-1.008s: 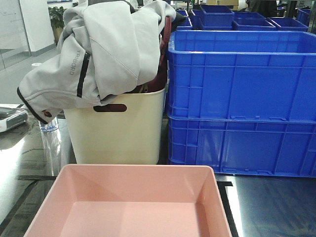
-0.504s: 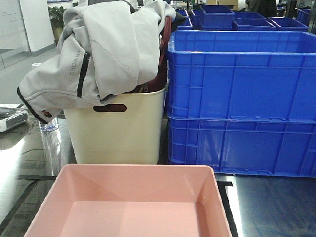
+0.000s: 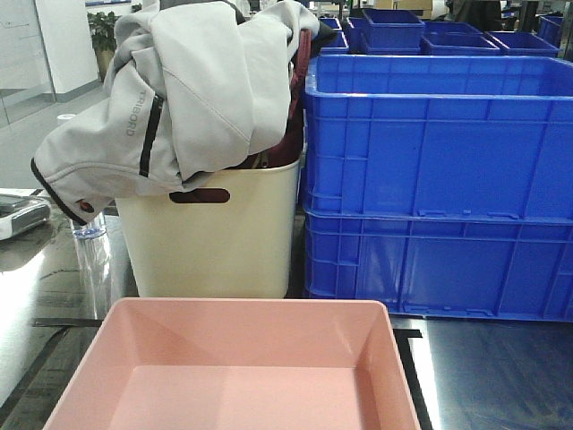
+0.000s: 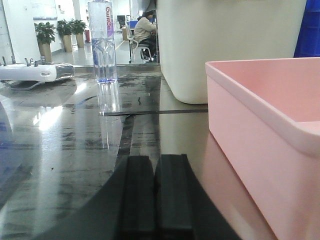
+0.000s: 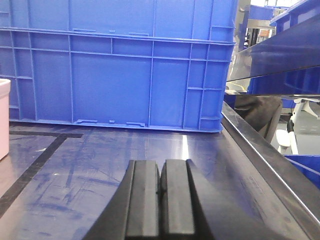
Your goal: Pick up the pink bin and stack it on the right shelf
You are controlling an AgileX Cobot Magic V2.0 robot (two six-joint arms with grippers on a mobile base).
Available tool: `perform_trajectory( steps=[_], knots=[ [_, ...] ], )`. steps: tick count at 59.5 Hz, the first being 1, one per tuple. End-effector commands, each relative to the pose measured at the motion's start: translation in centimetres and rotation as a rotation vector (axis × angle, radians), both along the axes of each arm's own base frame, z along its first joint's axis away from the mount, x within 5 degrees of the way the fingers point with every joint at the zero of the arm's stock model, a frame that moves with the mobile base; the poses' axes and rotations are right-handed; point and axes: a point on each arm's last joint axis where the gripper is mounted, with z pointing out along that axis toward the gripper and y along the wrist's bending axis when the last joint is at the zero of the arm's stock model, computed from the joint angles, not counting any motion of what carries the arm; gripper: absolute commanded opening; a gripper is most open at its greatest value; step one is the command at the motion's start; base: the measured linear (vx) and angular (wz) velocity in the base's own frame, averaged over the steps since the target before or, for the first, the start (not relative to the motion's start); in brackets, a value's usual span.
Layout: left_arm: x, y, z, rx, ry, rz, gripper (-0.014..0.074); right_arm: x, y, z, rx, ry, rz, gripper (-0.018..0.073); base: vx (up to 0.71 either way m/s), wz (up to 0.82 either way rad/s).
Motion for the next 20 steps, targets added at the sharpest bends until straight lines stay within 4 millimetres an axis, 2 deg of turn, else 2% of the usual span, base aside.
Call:
perform_trajectory(
  steps=[1, 20],
  knots=[
    [-0.13, 0.02, 0.53, -0.019, -0.089, 0.000, -0.0006, -0.19, 0.02, 0.77, -0.021, -0.098, -0.001, -0.0008, 0.00, 0.00],
    [-0.13, 0.02, 0.53, -0.019, -0.089, 0.000, -0.0006, -0.19, 0.02, 0.77, -0.021, -0.098, -0.001, -0.0008, 0.00, 0.00]
  ],
)
